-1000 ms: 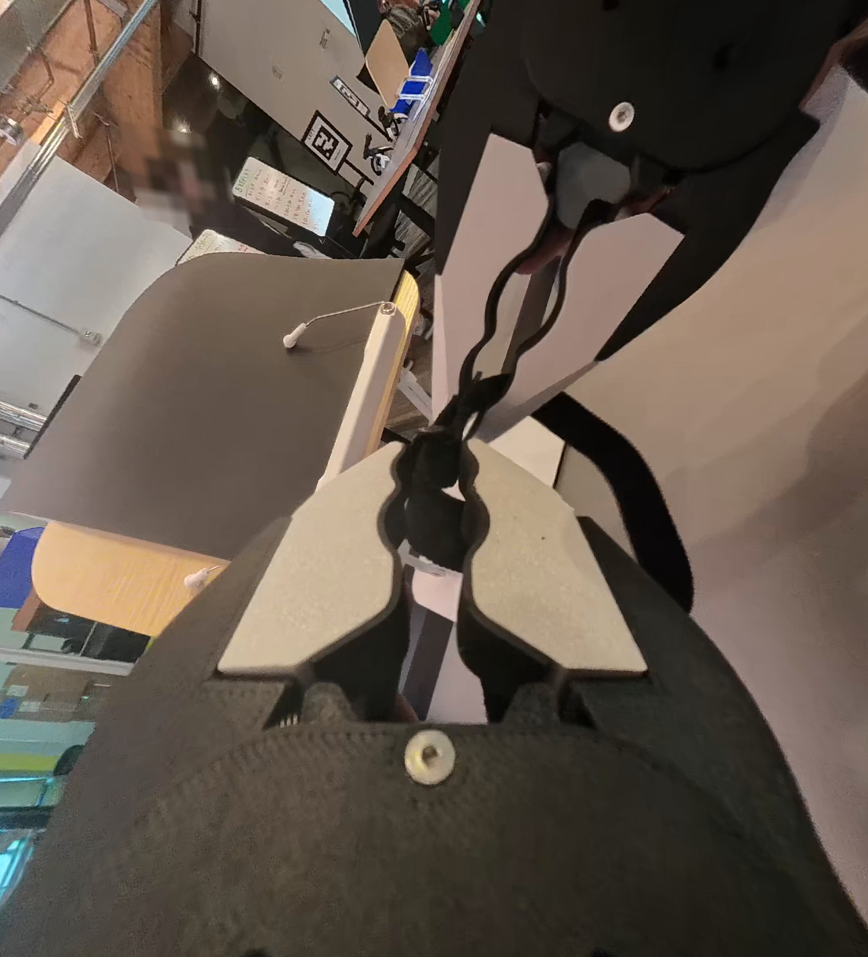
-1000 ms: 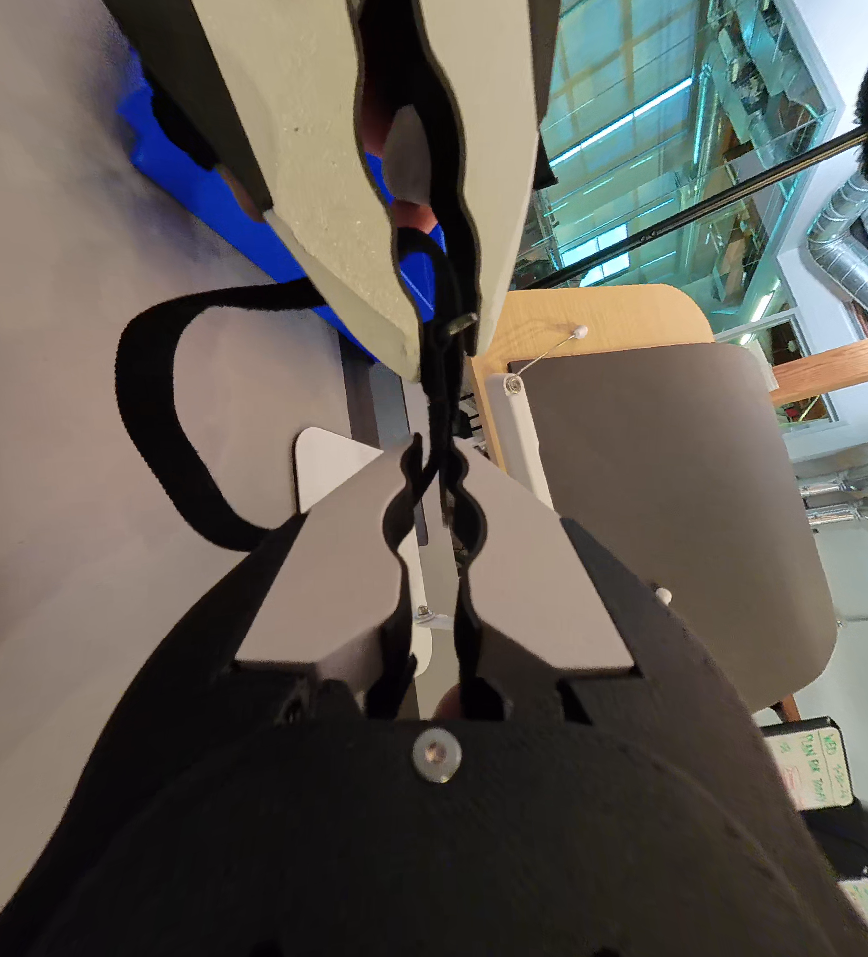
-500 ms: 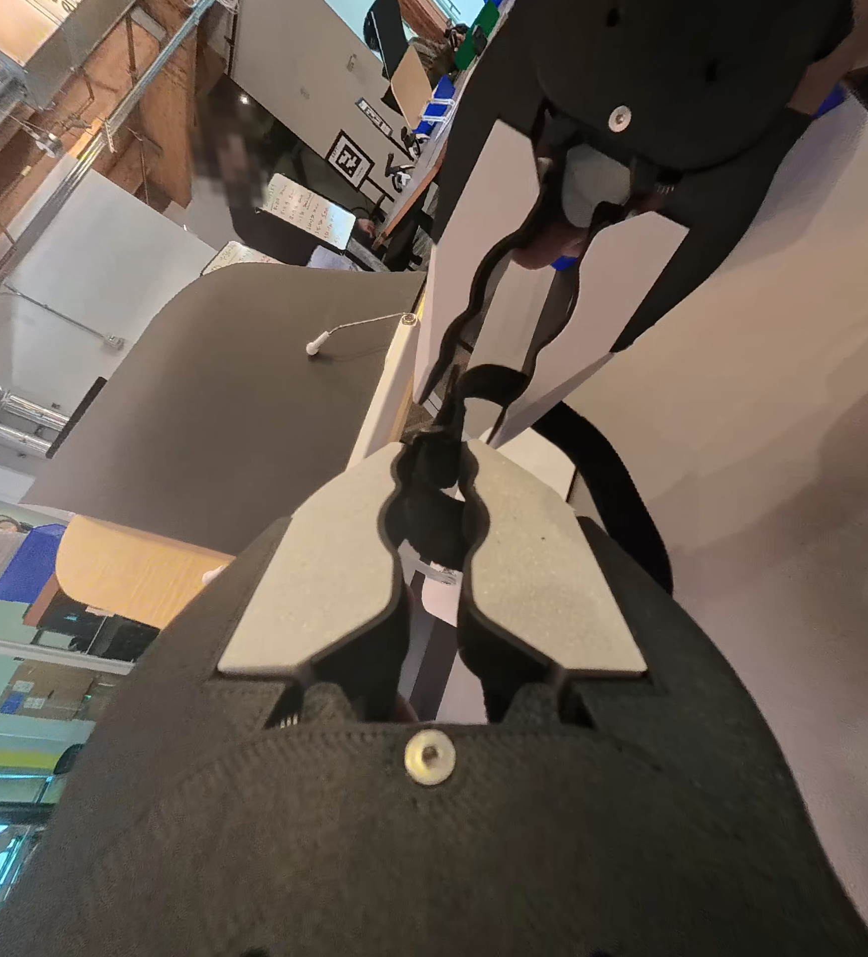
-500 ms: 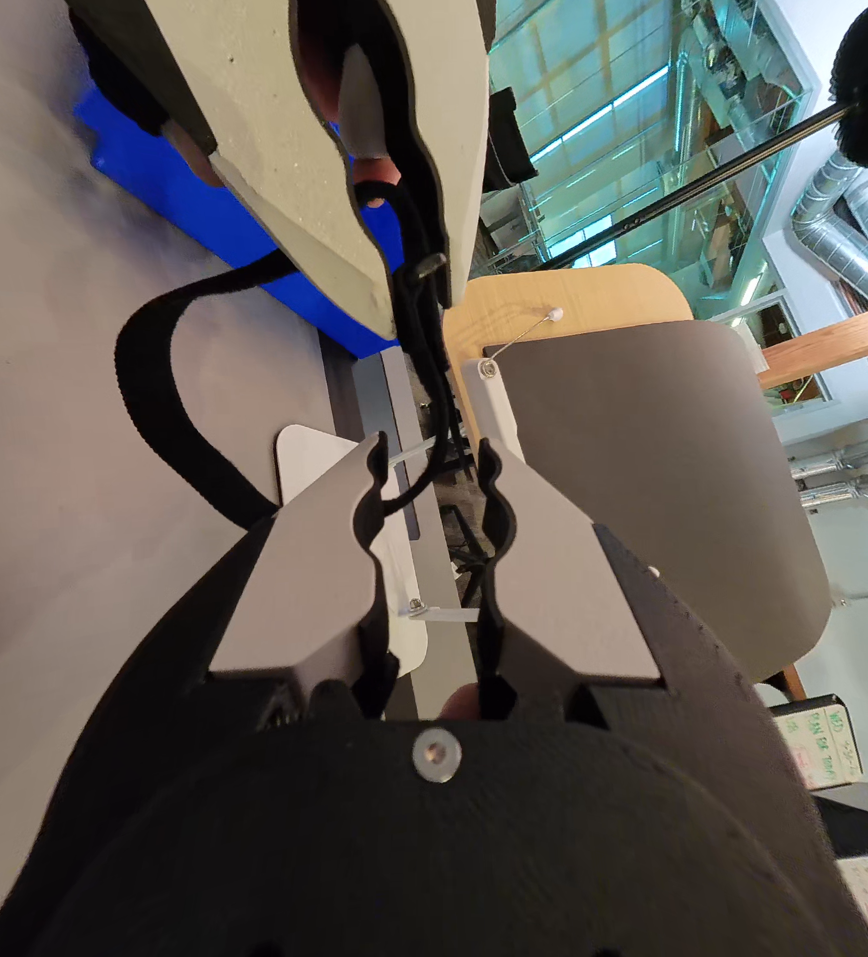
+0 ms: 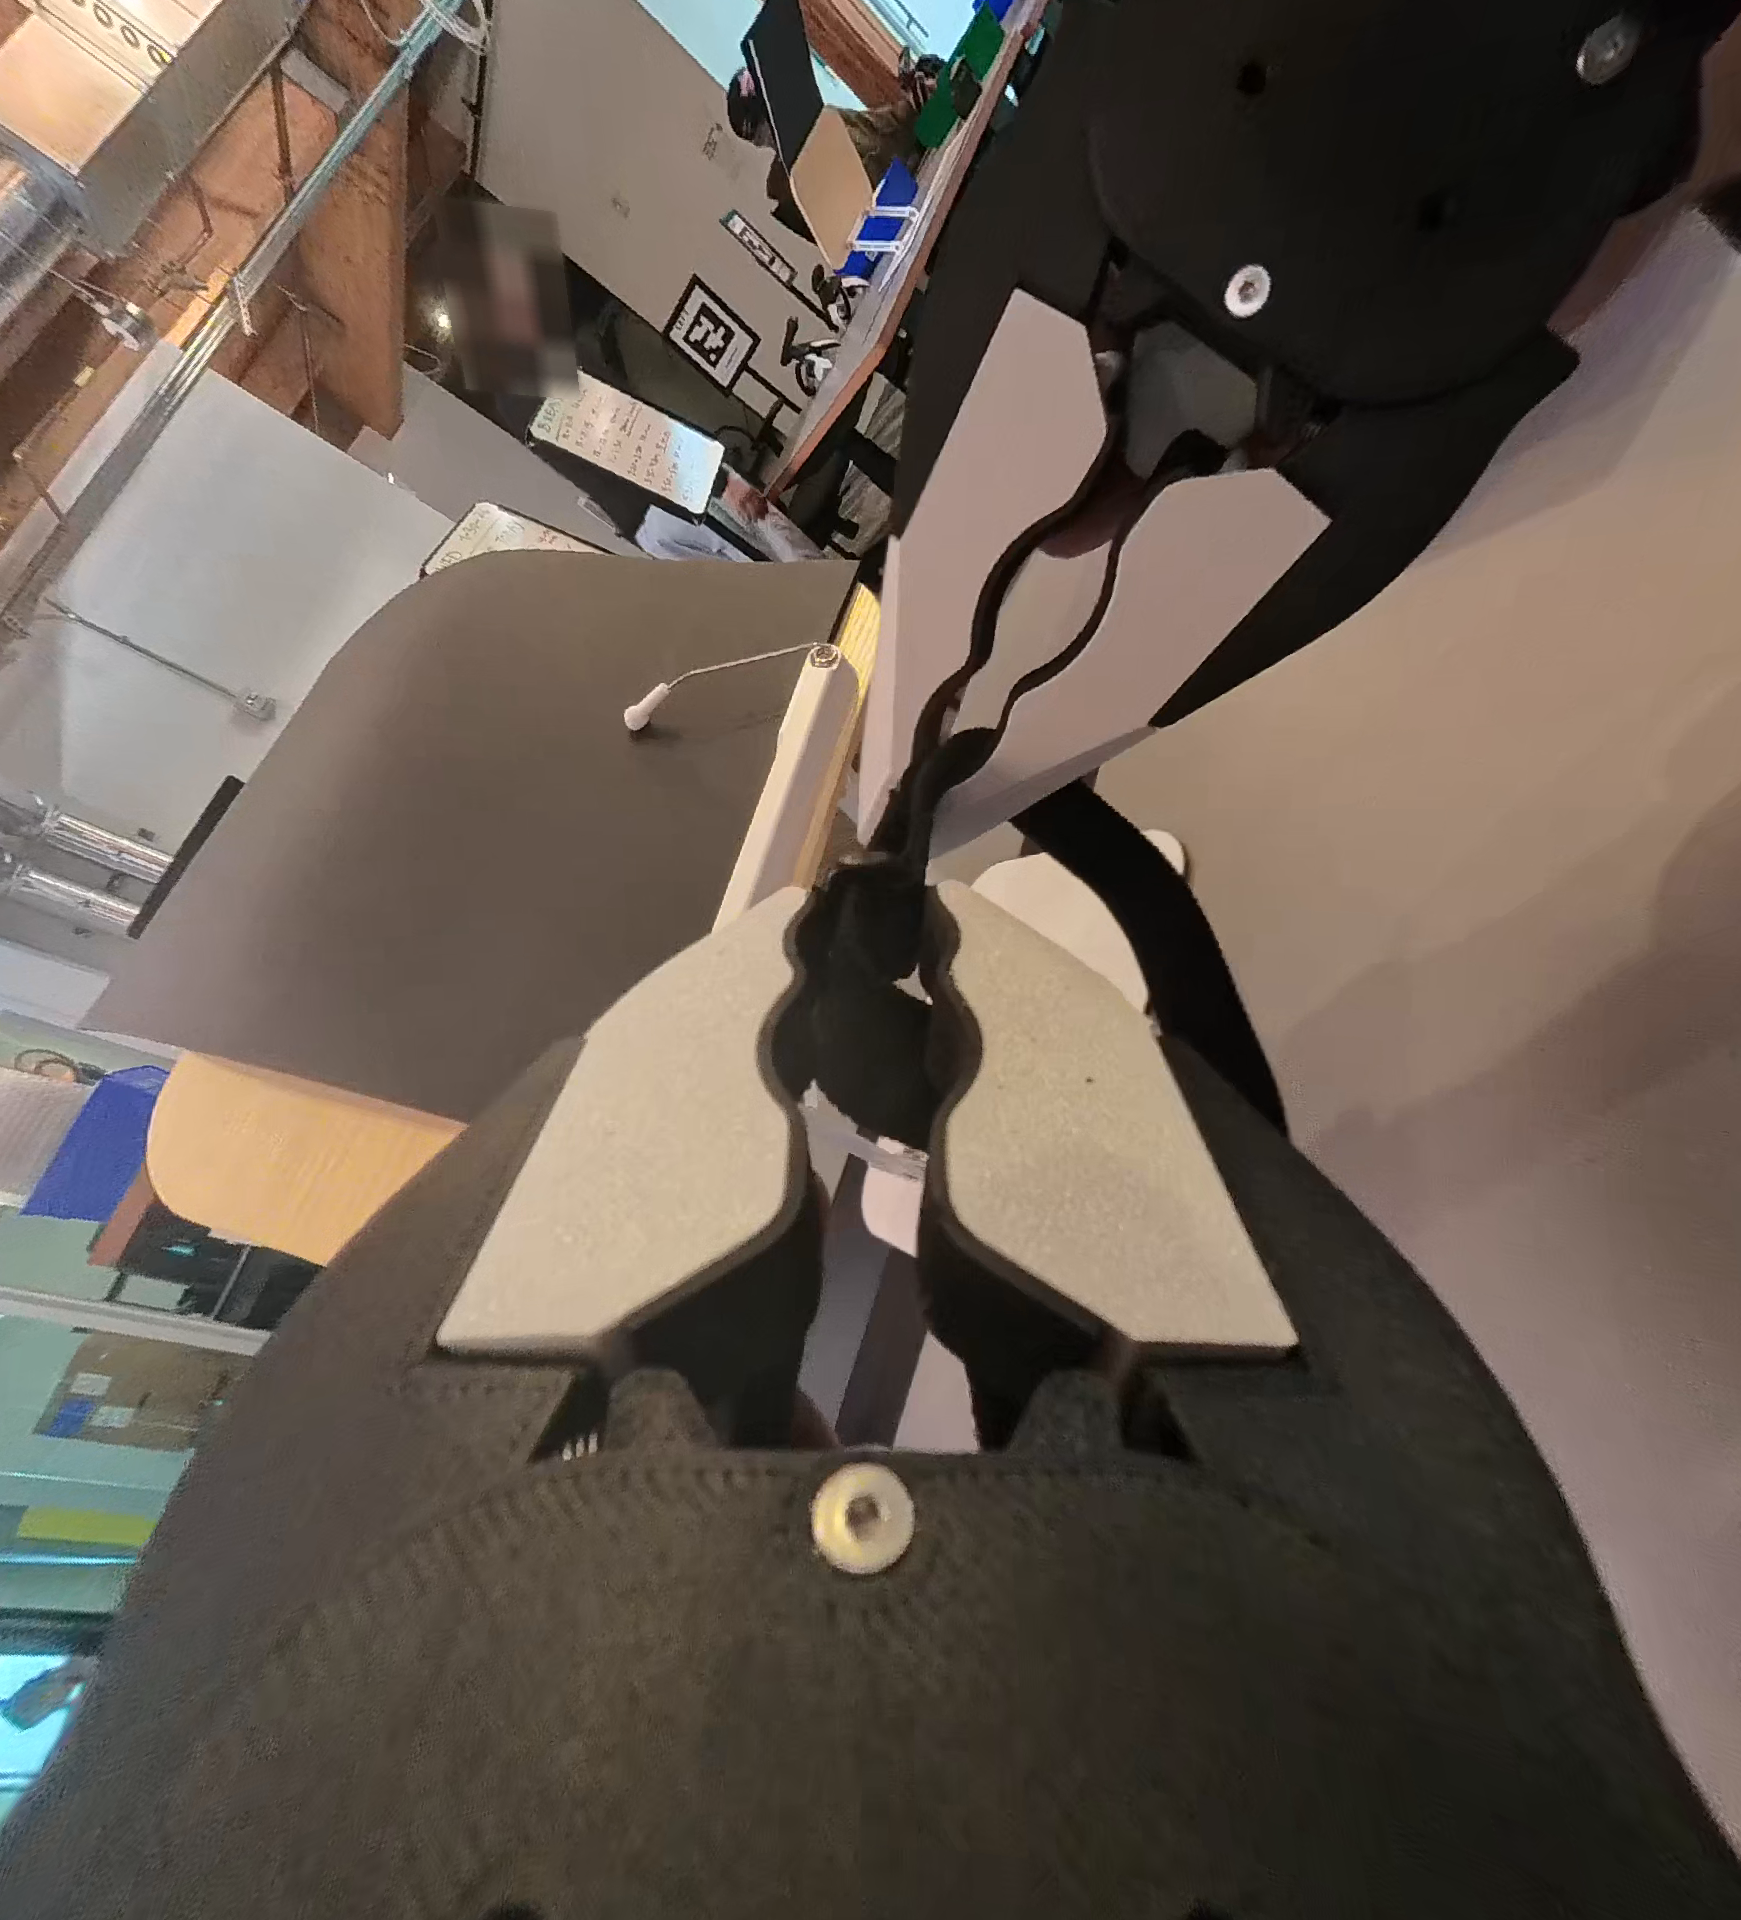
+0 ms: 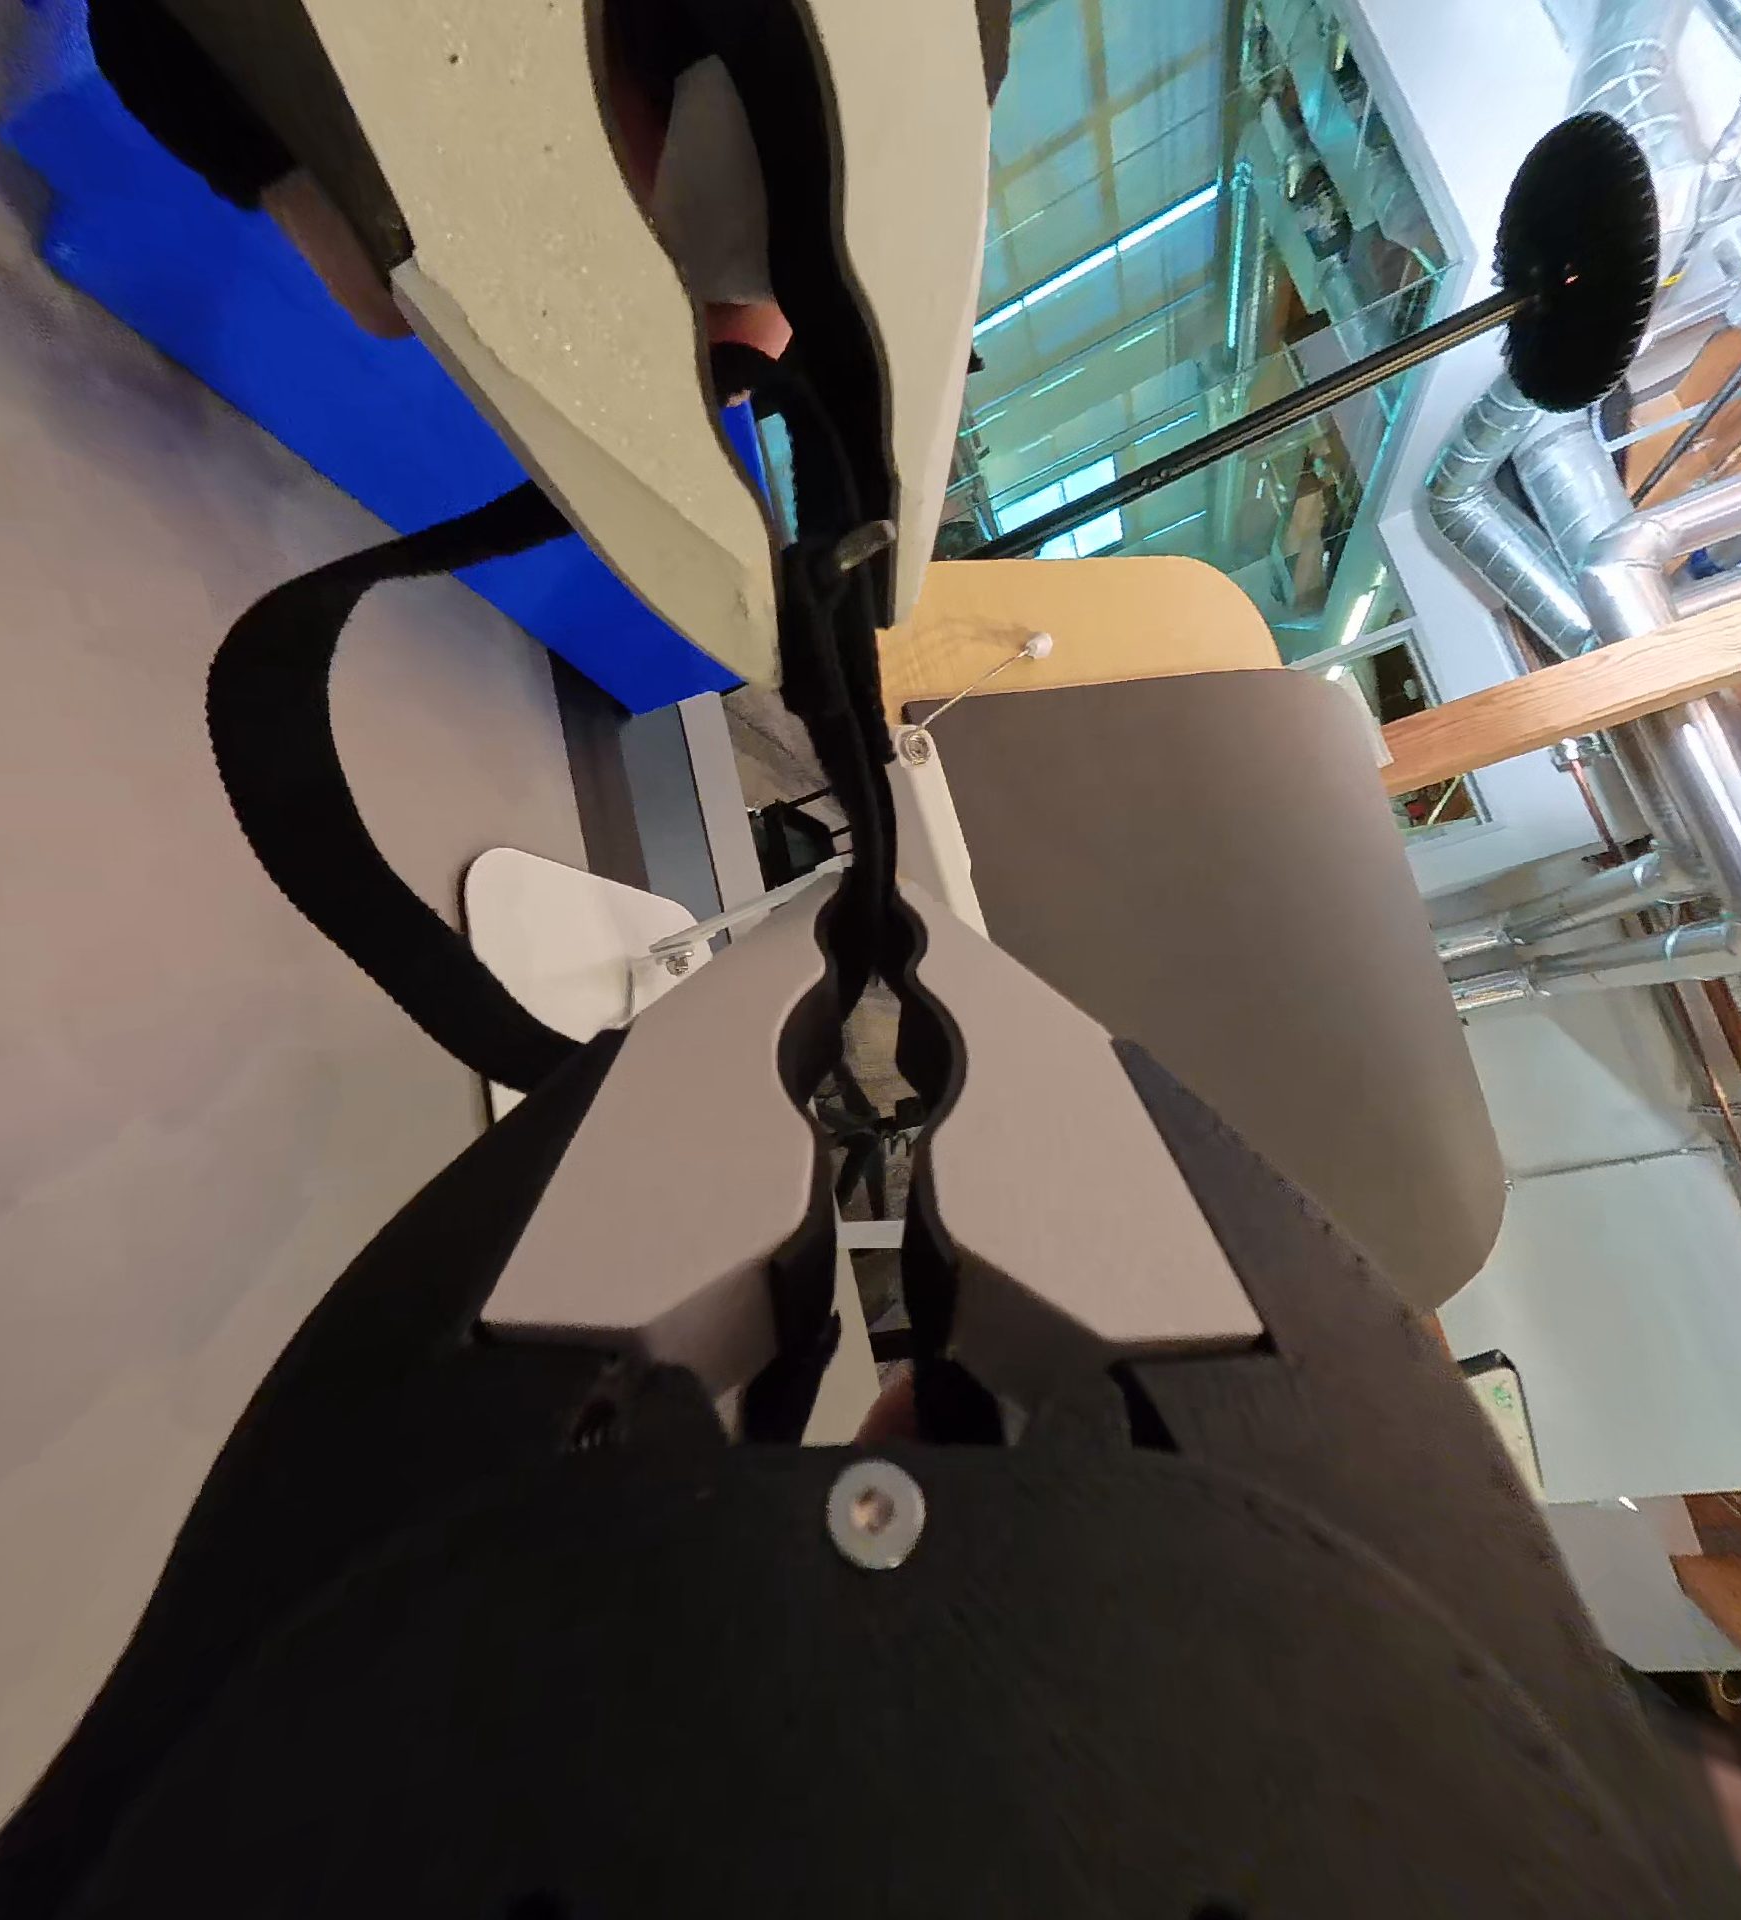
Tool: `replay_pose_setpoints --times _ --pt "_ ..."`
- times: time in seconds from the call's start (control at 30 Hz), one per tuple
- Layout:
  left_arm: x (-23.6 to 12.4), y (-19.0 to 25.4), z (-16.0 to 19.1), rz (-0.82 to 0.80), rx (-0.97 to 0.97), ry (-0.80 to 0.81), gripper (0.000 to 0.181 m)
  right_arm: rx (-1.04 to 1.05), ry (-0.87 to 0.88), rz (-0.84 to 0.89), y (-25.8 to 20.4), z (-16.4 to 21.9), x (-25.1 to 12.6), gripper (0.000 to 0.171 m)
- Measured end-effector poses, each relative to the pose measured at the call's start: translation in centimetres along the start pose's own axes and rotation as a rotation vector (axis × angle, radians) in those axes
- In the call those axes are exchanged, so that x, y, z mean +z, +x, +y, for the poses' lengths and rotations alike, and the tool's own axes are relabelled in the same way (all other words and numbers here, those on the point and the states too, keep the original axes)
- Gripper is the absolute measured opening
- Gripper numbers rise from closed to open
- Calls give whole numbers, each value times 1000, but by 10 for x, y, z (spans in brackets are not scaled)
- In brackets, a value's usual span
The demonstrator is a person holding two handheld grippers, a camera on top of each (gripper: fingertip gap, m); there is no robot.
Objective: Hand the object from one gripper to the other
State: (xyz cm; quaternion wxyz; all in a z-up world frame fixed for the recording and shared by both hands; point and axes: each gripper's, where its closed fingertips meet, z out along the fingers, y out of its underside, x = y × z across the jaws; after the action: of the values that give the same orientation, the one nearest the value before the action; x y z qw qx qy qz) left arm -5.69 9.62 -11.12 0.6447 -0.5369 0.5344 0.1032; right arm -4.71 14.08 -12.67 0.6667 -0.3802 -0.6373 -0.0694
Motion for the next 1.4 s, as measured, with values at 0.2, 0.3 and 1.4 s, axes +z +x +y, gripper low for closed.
replay_pose_setpoints --times 0.2,0.3,1.4 --pt "1 -2 0 -32 25 -2 16 -56 -24 32 1 8 3 0" --pt "3 -2 1 -23 4 3 16 -27 -23 28 3 9 2 0" --pt "-7 29 -12 623 -889 188 18 -407 216 192 -5 -27 -10 0"
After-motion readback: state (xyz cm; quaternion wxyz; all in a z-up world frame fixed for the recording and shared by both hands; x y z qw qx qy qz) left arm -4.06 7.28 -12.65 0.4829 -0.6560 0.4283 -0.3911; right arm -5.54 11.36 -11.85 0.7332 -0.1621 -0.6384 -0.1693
